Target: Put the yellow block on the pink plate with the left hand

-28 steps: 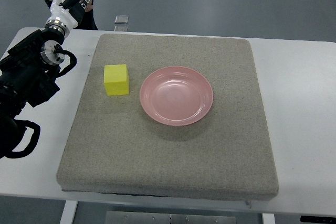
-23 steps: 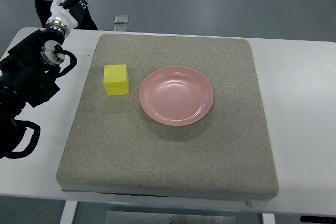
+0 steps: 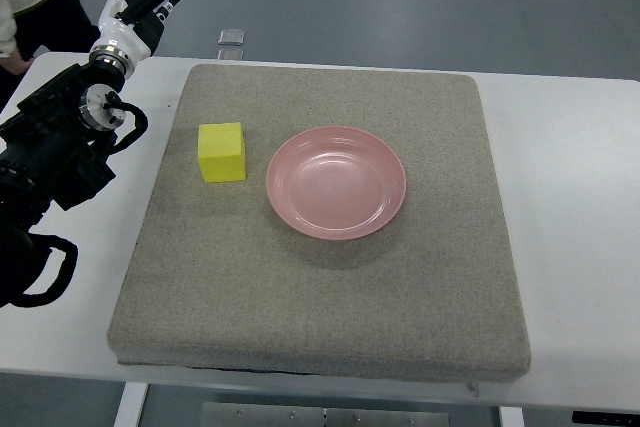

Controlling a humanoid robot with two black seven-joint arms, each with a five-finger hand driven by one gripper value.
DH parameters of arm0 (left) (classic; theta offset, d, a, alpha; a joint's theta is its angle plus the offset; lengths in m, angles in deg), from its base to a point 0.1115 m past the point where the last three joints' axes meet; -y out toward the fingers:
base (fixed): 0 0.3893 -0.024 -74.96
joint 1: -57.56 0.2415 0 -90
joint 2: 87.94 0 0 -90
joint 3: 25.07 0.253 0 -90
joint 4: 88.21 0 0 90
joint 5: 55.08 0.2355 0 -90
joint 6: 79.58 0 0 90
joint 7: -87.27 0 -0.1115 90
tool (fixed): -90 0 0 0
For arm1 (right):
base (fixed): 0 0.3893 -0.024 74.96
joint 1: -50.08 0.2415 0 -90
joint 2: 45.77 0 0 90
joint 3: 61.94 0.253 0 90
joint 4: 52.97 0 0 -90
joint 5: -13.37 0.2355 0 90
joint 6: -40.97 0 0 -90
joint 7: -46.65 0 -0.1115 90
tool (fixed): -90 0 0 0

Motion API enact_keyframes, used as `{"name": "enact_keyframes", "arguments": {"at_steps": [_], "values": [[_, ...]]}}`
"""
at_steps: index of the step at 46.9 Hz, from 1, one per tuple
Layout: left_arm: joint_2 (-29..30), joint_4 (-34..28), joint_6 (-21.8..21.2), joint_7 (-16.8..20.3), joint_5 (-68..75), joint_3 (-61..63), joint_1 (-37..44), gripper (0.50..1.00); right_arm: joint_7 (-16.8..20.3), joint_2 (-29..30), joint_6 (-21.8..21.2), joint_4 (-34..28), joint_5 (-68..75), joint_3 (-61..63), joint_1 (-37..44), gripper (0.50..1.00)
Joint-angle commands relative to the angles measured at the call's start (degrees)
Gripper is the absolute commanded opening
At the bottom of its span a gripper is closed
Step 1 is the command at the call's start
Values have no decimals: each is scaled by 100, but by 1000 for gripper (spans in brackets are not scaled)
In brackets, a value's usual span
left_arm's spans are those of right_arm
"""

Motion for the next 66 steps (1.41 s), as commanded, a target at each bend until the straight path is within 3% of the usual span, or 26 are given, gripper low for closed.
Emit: {"name": "enact_keyframes", "arguments": {"at_steps": [1, 51, 57, 66], "values": [[4, 0, -6, -3, -3, 13, 4, 992, 0, 0, -2, 0, 0, 0, 0, 924], [83, -27, -94, -12, 111, 215, 241, 992, 0, 0, -2, 0, 0, 0, 0, 924], [320, 0, -77, -47, 137, 680, 153, 992, 0, 0, -2, 0, 0, 0, 0, 924], [662, 17, 99, -65, 383, 2612, -338, 992, 0, 0, -2, 0, 0, 0, 0, 924]]}}
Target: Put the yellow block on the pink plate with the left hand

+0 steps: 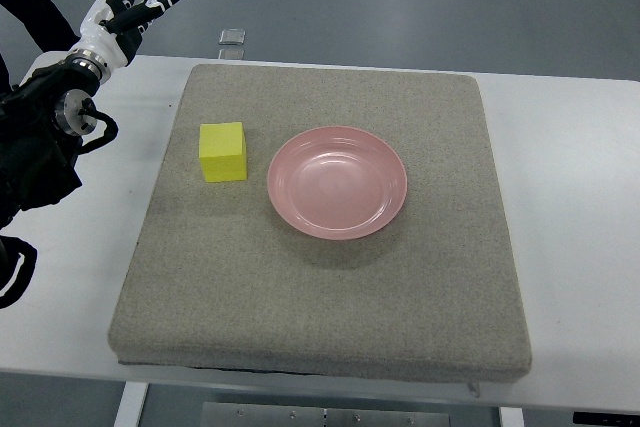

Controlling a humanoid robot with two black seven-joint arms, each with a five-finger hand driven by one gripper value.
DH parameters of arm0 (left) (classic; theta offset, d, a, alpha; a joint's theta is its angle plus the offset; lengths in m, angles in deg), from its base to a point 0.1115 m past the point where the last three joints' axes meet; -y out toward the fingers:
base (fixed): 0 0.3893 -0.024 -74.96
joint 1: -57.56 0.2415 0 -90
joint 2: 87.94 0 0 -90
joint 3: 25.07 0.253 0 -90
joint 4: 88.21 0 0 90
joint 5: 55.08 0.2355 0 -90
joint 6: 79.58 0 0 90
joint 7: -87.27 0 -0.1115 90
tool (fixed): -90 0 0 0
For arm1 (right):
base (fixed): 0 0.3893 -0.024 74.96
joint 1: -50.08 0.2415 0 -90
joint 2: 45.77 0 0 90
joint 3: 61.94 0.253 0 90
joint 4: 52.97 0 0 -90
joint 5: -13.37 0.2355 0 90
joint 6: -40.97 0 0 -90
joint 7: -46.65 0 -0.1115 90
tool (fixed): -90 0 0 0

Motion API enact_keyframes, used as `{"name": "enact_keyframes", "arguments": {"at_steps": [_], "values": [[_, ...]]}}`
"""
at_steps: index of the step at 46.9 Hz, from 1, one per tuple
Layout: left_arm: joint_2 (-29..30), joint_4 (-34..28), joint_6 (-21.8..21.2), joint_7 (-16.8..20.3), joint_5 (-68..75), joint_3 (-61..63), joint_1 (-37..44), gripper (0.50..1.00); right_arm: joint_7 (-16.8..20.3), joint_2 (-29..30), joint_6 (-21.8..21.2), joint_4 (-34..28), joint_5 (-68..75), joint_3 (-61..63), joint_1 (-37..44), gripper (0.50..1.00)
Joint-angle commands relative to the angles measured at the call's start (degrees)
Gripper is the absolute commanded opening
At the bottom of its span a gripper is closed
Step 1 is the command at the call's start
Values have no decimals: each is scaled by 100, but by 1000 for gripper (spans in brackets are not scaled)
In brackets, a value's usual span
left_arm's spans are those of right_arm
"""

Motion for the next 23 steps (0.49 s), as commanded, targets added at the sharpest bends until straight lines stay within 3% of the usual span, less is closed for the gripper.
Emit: {"name": "enact_keyframes", "arguments": {"at_steps": [1, 10, 18, 23], "values": [[265, 10, 160, -7, 114, 953, -268, 992, 1, 0, -1, 0, 0, 0, 0, 924], [670, 115, 1701, 2, 957, 3186, -980, 990, 1, 0, -1, 0, 0, 0, 0, 924], [732, 124, 1701, 124, 2187, 3636, -1218, 979, 1, 0, -1, 0, 0, 0, 0, 924], [731, 282, 1701, 624, 3242, 3636, -1420, 973, 1, 0, -1, 0, 0, 0, 0, 924]]}}
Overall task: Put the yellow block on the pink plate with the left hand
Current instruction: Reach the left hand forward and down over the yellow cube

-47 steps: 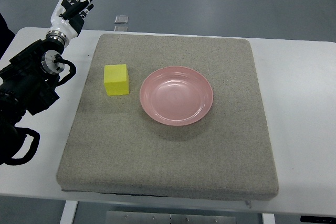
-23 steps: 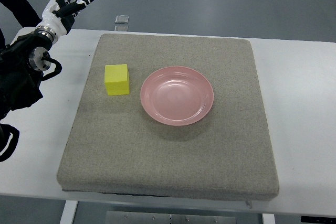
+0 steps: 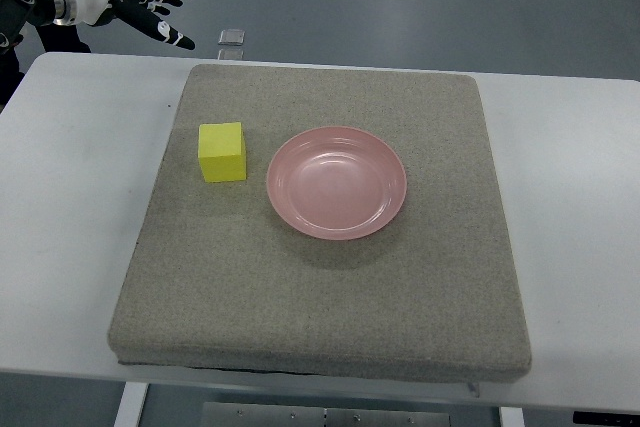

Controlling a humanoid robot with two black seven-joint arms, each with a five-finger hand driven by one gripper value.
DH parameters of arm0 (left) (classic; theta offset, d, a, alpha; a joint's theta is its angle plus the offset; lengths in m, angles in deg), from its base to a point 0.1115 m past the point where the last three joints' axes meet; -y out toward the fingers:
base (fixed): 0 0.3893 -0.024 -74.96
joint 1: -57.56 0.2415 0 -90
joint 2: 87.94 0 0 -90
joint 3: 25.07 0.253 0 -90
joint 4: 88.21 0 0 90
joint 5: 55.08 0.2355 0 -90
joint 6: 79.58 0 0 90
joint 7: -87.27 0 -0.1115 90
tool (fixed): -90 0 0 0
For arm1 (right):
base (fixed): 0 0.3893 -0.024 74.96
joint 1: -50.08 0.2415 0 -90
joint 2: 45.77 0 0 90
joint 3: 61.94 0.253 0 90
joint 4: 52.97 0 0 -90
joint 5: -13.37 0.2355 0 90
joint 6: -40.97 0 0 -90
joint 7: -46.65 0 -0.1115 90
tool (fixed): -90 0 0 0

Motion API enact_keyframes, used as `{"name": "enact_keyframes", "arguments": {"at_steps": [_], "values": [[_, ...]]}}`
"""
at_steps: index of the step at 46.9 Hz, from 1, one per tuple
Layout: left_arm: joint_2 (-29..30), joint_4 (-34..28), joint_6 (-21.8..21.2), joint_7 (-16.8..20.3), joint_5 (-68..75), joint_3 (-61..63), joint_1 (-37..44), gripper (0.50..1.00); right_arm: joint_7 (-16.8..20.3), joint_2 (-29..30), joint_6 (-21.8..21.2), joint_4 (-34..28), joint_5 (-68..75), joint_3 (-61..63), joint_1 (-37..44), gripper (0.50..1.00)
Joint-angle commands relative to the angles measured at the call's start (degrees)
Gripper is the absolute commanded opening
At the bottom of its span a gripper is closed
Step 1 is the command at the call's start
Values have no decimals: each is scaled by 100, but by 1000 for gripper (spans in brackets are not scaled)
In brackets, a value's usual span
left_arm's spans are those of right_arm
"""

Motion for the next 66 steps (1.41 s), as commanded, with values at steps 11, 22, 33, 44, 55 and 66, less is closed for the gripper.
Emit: {"name": "enact_keyframes", "arguments": {"at_steps": [11, 22, 33, 44, 55, 66], "values": [[48, 786, -3, 1031, 1843, 11, -453, 962, 0, 0, -1, 0, 0, 0, 0, 924], [109, 1445, -3, 1479, 2696, 11, -480, 960, 0, 0, -1, 0, 0, 0, 0, 924], [443, 2140, -3, 1508, 3891, 19, -532, 958, 0, 0, -1, 0, 0, 0, 0, 924], [478, 2457, -3, 1508, 4322, 2, -805, 958, 0, 0, -1, 0, 0, 0, 0, 924], [513, 2852, -3, 1508, 4349, 2, -840, 962, 0, 0, -1, 0, 0, 0, 0, 924], [751, 3327, -3, 1508, 4700, -7, -893, 962, 0, 0, -1, 0, 0, 0, 0, 924]]}}
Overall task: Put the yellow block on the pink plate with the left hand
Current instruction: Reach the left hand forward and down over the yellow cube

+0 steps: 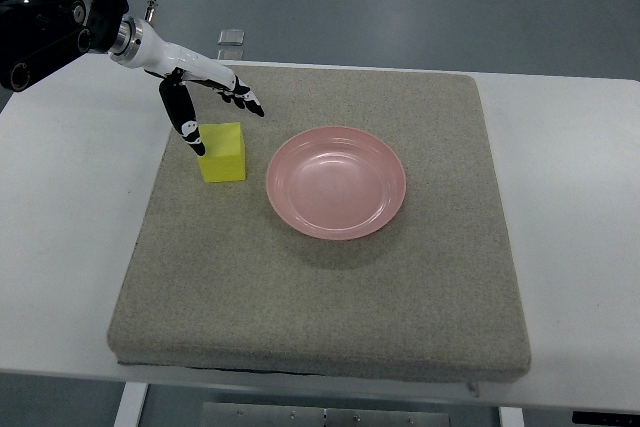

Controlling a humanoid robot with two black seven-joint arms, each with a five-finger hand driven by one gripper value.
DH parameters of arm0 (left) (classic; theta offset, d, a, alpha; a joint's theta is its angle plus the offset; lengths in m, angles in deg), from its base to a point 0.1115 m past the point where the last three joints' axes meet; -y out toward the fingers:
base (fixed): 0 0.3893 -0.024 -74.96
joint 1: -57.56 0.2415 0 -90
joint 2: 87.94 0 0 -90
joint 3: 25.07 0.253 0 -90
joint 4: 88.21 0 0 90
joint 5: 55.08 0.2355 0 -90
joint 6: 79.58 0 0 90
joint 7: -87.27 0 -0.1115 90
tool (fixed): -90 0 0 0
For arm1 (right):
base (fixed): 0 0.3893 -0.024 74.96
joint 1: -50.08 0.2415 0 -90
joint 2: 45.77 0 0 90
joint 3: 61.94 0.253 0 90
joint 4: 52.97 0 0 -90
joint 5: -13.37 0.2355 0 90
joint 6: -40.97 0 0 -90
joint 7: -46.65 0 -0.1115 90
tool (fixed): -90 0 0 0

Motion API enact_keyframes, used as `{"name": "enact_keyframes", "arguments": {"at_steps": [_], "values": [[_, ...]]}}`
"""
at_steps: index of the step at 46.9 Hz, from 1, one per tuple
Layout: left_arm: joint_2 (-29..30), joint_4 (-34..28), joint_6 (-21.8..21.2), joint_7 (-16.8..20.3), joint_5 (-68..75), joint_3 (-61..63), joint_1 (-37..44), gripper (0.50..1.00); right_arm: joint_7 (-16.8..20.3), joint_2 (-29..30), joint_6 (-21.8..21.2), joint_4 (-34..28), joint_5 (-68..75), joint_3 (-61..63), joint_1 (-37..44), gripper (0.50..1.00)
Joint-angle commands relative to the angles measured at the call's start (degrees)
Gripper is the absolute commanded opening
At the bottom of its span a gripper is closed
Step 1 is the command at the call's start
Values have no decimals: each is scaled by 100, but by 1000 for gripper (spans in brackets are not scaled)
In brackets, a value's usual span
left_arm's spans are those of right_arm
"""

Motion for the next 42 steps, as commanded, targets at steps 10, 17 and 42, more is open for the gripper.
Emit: {"name": "enact_keyframes", "arguments": {"at_steps": [10, 17, 42], "values": [[54, 103, -221, 1, 430, -9, 55, 966, 0, 0, -1, 0, 0, 0, 0, 924], [45, 67, -300, 1, 378, -26, 116, 973, 0, 0, -1, 0, 0, 0, 0, 924], [45, 41, -494, 1, 334, -35, 292, 981, 0, 0, -1, 0, 0, 0, 0, 924]]}}
